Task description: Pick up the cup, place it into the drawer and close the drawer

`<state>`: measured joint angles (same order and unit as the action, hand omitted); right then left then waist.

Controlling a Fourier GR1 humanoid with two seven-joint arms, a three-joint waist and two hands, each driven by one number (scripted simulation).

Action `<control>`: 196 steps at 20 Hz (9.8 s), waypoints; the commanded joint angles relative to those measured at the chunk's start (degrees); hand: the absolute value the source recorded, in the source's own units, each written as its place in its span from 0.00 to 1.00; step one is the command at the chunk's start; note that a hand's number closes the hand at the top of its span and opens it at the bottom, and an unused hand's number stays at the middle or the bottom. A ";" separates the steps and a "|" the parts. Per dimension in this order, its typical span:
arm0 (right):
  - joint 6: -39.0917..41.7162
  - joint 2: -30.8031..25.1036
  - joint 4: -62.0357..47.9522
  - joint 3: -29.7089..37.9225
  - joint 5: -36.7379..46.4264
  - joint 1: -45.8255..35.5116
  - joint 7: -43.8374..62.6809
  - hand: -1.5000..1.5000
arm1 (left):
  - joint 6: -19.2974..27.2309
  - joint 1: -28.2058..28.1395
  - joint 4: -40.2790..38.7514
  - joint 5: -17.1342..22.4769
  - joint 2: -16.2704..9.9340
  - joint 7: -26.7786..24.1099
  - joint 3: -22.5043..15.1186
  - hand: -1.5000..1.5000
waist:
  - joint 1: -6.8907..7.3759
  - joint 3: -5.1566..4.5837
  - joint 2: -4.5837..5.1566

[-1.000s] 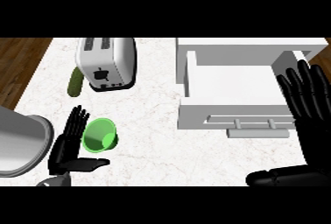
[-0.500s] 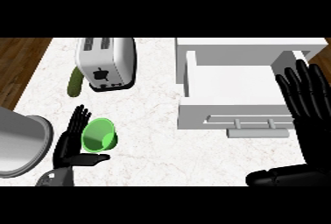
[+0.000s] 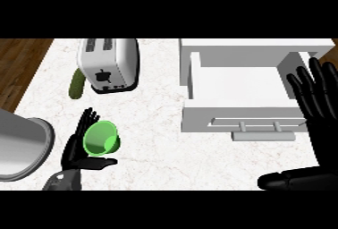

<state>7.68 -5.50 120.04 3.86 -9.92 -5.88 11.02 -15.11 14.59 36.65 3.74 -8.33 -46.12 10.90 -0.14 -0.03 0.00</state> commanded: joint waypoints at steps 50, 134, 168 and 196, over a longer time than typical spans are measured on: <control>1.90 -1.22 -1.30 3.63 -2.62 1.95 -2.26 0.00 | -1.42 0.05 27.65 10.60 2.80 7.11 -3.68 1.00 | 0.75 0.12 -0.31; 3.77 0.44 -5.84 0.57 -6.14 -4.55 -1.27 0.00 | 37.55 60.07 -9.73 40.13 8.33 17.44 -39.15 0.00 | -3.69 0.04 1.08; 13.40 -15.19 -10.42 -11.76 33.75 0.68 -13.72 1.00 | 29.62 9.93 42.14 44.26 -19.63 26.07 -28.96 0.00 | 1.66 0.00 0.08; -6.79 -6.31 -84.84 -7.61 55.51 -32.89 -37.36 0.00 | 10.20 -11.77 47.49 40.71 -21.64 23.08 -14.63 0.00 | 1.68 0.08 0.40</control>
<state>1.03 -11.52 46.54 -7.13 46.59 -32.48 -22.25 -3.64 4.59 83.83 46.13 -30.93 -21.67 -4.21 1.27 -0.10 0.00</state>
